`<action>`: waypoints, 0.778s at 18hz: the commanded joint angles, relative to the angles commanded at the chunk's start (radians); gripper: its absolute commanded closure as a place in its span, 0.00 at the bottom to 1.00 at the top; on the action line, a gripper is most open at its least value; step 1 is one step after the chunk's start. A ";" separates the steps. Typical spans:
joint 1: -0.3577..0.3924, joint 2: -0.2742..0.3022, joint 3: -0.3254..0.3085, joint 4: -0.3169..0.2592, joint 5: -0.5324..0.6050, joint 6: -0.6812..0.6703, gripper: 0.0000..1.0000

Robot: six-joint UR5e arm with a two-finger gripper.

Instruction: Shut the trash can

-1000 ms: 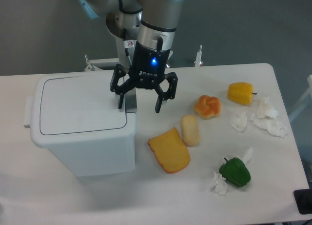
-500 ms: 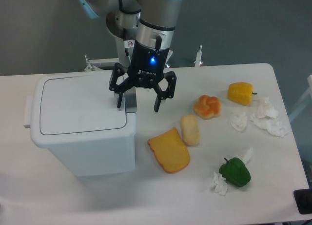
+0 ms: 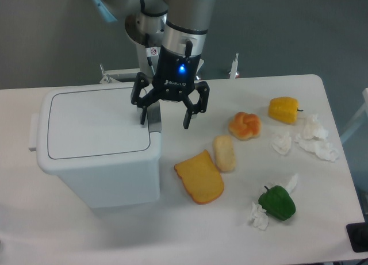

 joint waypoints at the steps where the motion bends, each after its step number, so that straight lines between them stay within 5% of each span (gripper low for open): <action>1: 0.002 0.003 0.008 0.000 -0.002 -0.002 0.00; 3: 0.043 0.011 0.060 0.000 -0.003 -0.017 0.00; 14: 0.228 0.032 0.081 0.000 -0.058 -0.032 0.00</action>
